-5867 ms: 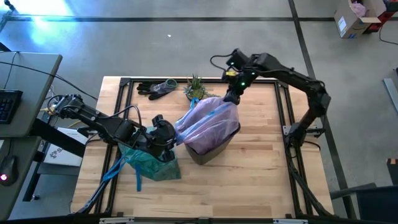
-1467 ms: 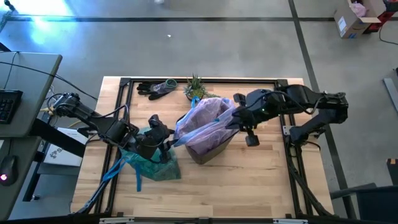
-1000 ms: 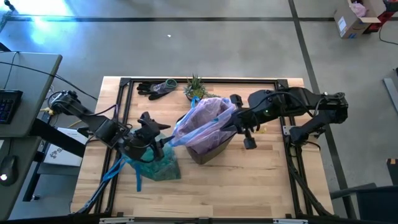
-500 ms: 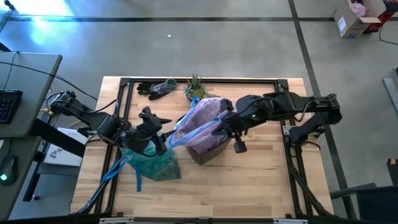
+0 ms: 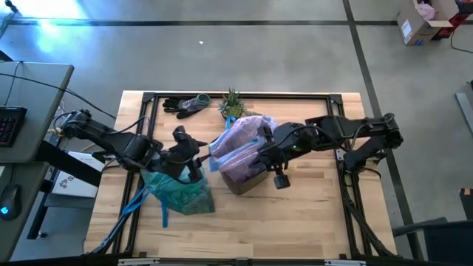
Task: Place trash/remove bag and relplace
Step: Put the pink trash bag into the trash bin
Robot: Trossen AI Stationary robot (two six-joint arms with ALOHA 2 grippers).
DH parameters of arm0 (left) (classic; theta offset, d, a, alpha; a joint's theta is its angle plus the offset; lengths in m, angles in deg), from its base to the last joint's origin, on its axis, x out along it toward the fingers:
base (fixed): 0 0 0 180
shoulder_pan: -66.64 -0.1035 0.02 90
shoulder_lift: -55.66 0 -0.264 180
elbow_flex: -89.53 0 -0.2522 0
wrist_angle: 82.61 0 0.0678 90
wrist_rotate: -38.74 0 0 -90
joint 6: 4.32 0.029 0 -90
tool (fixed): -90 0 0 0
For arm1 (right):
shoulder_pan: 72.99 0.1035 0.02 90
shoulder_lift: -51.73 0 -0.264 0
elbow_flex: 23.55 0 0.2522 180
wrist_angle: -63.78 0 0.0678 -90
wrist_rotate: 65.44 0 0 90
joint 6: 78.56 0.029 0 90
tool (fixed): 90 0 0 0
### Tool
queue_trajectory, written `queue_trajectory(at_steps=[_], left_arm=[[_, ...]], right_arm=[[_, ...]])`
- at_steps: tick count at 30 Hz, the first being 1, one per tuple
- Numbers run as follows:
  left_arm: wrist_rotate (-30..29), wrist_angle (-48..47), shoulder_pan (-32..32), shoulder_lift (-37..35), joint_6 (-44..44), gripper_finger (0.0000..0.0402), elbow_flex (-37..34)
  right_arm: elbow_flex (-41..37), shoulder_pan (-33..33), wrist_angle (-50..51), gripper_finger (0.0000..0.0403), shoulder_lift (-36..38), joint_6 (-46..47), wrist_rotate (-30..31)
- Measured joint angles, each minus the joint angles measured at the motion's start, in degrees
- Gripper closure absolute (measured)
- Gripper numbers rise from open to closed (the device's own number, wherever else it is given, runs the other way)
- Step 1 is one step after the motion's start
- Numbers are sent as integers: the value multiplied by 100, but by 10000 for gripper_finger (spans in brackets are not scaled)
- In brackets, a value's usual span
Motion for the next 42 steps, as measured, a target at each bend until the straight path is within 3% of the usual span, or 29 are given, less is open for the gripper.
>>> queue_trajectory(at_steps=[3,12,19,29,32,37,42], left_arm=[[8,5,-7,33,128,254,0],[-41,-1,24,-4,251,394,0],[-303,-96,-28,-10,208,399,0],[-147,-91,-42,-11,183,401,0],[-119,-97,-42,-13,156,401,0],[-10,-102,-26,-13,125,401,0],[84,-115,-26,-13,103,401,0]], right_arm=[[0,46,0,402,0,41,22],[0,75,66,402,0,105,268],[0,64,96,402,0,147,326],[0,57,99,396,-272,61,451],[0,11,147,371,-378,2,609],[0,-107,156,295,-475,-5,1042],[0,-79,-43,229,-400,-26,1000]])
